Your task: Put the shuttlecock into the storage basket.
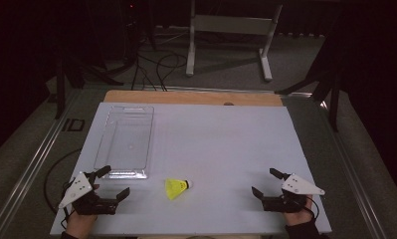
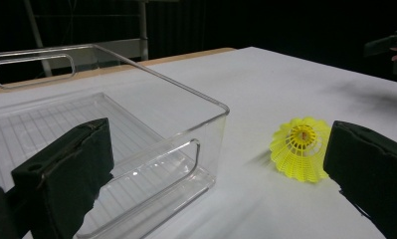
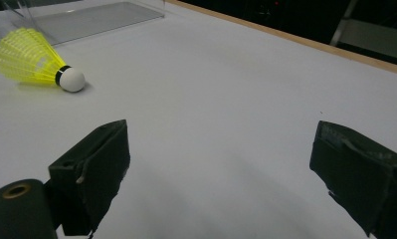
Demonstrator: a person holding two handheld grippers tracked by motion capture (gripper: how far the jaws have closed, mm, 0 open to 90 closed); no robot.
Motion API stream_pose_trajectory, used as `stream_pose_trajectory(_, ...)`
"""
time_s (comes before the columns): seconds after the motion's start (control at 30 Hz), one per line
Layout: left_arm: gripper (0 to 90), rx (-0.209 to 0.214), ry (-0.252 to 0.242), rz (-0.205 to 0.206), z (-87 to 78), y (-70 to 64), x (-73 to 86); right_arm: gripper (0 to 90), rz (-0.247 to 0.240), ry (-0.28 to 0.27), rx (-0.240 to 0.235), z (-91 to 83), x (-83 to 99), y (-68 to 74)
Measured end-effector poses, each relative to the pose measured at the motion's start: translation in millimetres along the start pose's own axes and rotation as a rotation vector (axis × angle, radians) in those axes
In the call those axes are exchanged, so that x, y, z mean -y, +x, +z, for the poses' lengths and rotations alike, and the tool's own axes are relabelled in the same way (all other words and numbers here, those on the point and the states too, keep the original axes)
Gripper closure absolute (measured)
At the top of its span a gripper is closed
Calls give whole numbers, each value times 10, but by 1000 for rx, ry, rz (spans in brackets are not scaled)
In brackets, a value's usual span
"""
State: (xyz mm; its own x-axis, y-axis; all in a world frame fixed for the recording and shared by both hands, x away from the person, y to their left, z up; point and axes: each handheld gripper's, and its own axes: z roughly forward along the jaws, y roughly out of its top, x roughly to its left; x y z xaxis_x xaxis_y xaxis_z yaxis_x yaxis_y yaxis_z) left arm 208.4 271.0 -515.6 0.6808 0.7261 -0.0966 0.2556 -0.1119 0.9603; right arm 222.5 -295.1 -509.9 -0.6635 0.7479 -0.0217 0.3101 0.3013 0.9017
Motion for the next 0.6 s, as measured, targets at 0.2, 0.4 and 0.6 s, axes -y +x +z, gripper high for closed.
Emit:
stream_pose_trajectory(0.2,3,9,8,2,5,-3,-1,90,1,-1,-7,4,-4,4)
stream_pose_trajectory(0.4,3,28,13,-4,18,-14,-5,89,7,-1,-9,3,-2,-4)
stream_pose_trajectory(0.6,3,53,21,-18,24,-19,-24,89,6,0,-5,9,5,-6)
